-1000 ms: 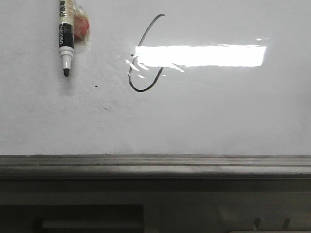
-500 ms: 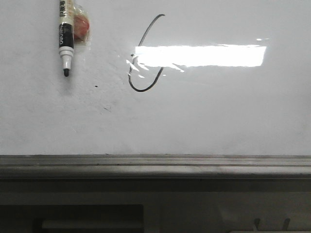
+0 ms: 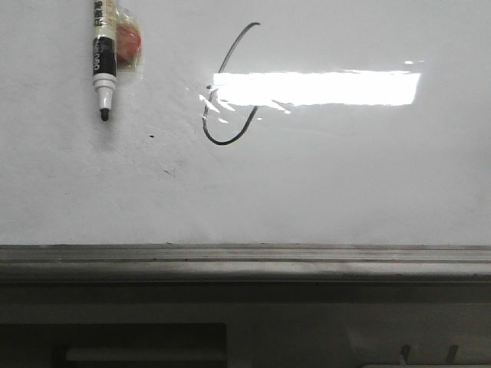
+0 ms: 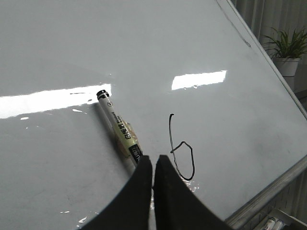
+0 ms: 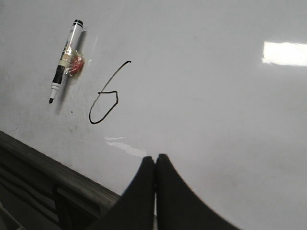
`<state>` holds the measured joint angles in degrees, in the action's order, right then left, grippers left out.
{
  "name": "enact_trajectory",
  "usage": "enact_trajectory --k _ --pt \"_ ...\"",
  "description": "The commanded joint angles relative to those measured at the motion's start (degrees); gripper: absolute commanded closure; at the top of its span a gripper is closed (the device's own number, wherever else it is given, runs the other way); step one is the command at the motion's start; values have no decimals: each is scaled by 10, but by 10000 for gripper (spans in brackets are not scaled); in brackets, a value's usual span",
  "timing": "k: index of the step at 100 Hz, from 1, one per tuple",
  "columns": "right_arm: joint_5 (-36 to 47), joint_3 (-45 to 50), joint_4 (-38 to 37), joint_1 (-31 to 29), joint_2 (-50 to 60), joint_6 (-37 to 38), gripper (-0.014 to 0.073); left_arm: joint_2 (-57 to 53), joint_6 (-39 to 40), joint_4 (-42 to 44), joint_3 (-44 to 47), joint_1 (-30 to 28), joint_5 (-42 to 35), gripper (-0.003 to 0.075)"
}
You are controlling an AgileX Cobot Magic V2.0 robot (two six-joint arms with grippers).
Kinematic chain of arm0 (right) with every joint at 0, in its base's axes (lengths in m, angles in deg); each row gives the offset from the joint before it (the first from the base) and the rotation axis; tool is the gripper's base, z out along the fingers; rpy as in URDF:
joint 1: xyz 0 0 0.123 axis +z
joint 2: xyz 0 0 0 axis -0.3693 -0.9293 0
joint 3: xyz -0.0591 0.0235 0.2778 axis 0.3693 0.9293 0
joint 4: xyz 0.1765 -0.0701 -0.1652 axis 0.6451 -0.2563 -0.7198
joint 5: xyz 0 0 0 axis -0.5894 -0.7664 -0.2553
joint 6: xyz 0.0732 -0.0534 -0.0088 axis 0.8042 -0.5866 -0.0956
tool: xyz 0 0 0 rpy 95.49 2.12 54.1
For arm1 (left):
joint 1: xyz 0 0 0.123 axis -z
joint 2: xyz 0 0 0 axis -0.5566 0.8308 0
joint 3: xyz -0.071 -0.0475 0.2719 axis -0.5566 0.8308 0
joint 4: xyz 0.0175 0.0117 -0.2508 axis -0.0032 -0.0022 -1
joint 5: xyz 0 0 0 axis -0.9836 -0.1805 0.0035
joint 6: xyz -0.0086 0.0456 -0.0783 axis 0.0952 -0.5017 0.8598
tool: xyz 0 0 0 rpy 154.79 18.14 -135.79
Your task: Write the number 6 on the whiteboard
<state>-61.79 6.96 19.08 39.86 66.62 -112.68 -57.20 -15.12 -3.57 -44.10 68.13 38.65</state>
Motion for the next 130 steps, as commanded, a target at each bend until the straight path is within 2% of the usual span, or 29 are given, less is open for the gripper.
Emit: enact_trajectory --k 1,12,17,34,45,57,65,94,109,130 --pt "41 -13 10 -4 -5 -6 659 5 2 -10 -14 1 -16 740" --pt "41 -13 10 -4 -5 -6 659 5 8 10 -14 -1 -23 740" --pt "41 -13 10 -4 -5 -6 659 5 38 61 -14 -9 -27 740" --pt "41 -13 10 -4 -5 -6 659 11 279 312 -11 -77 -34 740" --pt "41 -13 10 -4 -5 -6 659 11 401 460 -4 -132 -36 740" --pt "41 -13 10 -4 -5 -6 659 6 528 580 30 -188 -72 740" --pt "41 -13 10 -4 -5 -6 659 -16 588 622 57 -214 -79 740" --pt "41 -13 10 -4 -5 -6 659 -81 608 680 127 -295 -79 740" --pt "41 -13 10 -4 -5 -6 659 -96 618 685 159 -299 -107 740" --pt "41 -13 10 -4 -5 -6 659 -96 623 685 161 -299 -102 740"
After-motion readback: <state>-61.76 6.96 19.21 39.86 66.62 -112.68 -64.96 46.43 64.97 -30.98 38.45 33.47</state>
